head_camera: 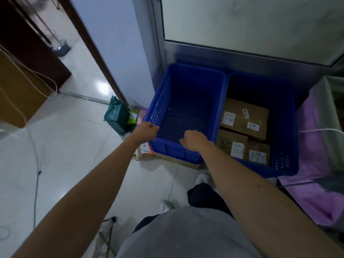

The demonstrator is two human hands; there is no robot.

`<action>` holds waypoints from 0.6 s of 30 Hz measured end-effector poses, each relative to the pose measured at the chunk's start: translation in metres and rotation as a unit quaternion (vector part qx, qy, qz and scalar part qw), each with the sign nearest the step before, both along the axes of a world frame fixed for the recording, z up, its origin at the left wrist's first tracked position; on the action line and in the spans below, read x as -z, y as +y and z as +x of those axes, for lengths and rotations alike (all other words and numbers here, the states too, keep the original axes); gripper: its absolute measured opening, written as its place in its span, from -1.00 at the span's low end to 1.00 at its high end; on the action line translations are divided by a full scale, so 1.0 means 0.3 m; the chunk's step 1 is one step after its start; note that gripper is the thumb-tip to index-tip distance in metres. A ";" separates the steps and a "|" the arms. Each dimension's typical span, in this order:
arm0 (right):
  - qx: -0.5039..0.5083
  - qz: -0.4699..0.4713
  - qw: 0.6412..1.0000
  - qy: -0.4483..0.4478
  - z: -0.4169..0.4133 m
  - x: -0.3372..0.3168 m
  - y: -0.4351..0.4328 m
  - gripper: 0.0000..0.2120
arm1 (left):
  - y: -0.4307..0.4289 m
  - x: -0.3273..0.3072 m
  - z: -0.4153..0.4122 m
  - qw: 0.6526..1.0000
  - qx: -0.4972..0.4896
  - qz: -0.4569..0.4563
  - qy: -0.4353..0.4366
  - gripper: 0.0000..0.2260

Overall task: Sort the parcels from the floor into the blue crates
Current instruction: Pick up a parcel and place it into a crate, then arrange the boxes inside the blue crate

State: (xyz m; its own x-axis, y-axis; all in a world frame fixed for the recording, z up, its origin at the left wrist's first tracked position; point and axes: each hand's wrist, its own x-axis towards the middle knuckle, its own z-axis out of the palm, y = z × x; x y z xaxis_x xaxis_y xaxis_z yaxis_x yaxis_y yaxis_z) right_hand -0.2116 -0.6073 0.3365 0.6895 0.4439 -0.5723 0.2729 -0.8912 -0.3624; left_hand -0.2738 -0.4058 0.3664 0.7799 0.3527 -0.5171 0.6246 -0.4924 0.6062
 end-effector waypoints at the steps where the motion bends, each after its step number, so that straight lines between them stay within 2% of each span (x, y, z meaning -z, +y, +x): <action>1: -0.012 -0.003 1.000 0.000 -0.010 0.000 0.029 -0.64 | 0.038 0.005 -0.019 1.000 -0.015 -0.005 0.000 -0.75; 7: -0.075 -0.015 0.997 0.006 -0.025 0.003 0.232 -0.73 | 0.208 0.001 -0.086 0.997 -0.079 -0.014 0.014 -0.80; 10: -0.098 -0.012 0.995 0.007 -0.004 0.023 0.331 -0.76 | 0.282 0.014 -0.085 0.995 -0.100 -0.013 0.020 -0.76; 18: -0.134 -0.019 0.991 0.022 0.122 0.077 0.552 -0.71 | 0.479 0.027 0.024 0.993 -0.113 0.018 0.038 -0.73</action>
State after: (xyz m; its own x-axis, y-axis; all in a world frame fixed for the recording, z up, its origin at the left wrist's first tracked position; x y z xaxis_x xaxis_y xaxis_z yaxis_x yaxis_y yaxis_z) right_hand -0.1751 -0.4416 0.3135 0.5234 0.5856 -0.6190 0.4867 -0.8017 -0.3469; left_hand -0.2666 -0.2621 0.3584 0.6380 0.5331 -0.5557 0.7648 -0.3547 0.5379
